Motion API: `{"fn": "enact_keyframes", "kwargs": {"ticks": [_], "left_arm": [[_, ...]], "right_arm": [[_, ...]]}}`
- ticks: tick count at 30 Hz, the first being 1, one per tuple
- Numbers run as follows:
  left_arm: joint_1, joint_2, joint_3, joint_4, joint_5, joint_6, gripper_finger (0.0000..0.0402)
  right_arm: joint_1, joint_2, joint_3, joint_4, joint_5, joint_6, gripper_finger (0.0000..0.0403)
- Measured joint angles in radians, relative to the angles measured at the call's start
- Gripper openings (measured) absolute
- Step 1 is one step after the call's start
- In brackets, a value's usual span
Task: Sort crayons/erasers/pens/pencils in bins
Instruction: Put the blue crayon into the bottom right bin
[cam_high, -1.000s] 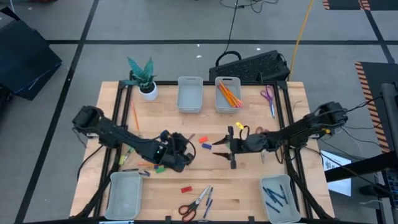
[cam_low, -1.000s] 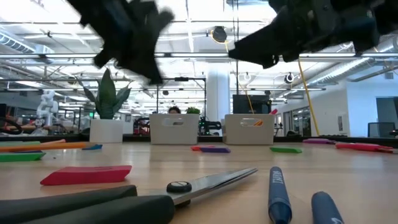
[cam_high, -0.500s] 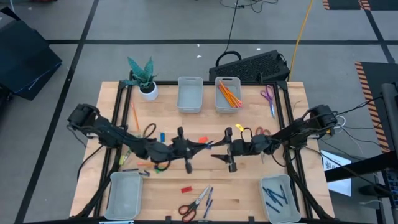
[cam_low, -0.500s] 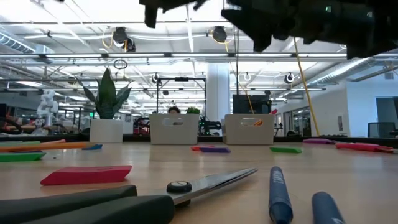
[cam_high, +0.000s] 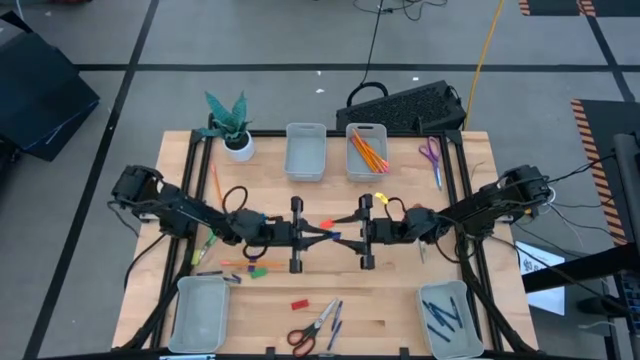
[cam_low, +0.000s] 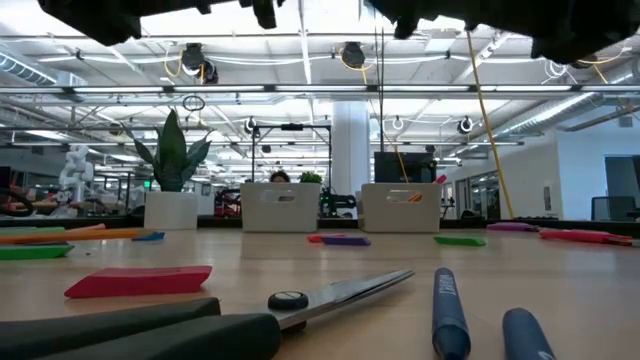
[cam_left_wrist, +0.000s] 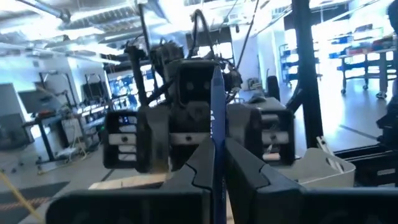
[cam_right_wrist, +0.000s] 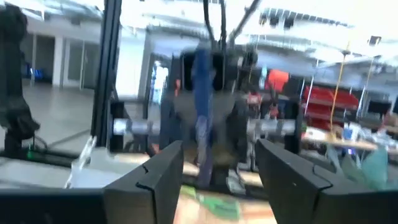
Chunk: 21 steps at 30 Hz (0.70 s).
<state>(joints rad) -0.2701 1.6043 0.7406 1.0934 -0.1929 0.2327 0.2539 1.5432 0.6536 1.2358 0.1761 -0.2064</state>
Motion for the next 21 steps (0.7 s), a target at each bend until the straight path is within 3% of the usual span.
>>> {"fn": "enact_keyframes", "kwargs": {"ticks": [6,10,15,21], "left_arm": [[0.002,0.000,0.000,0.007,-0.012,0.015,0.0022],[0.001,-0.001,0.000,0.027,-0.009,0.029,0.0022],[0.001,-0.001,0.000,0.034,-0.008,0.028,0.0023],[-0.002,-0.001,0.001,0.047,-0.008,0.048,0.0023]], "right_arm": [[0.000,0.000,0.035,-0.005,-0.050,-0.042,0.0209],[0.000,-0.002,0.071,-0.007,-0.050,-0.066,0.0192],[0.000,-0.001,0.087,-0.013,-0.050,-0.070,0.0142],[0.000,-0.001,0.087,-0.026,-0.051,-0.067,0.0051]]}}
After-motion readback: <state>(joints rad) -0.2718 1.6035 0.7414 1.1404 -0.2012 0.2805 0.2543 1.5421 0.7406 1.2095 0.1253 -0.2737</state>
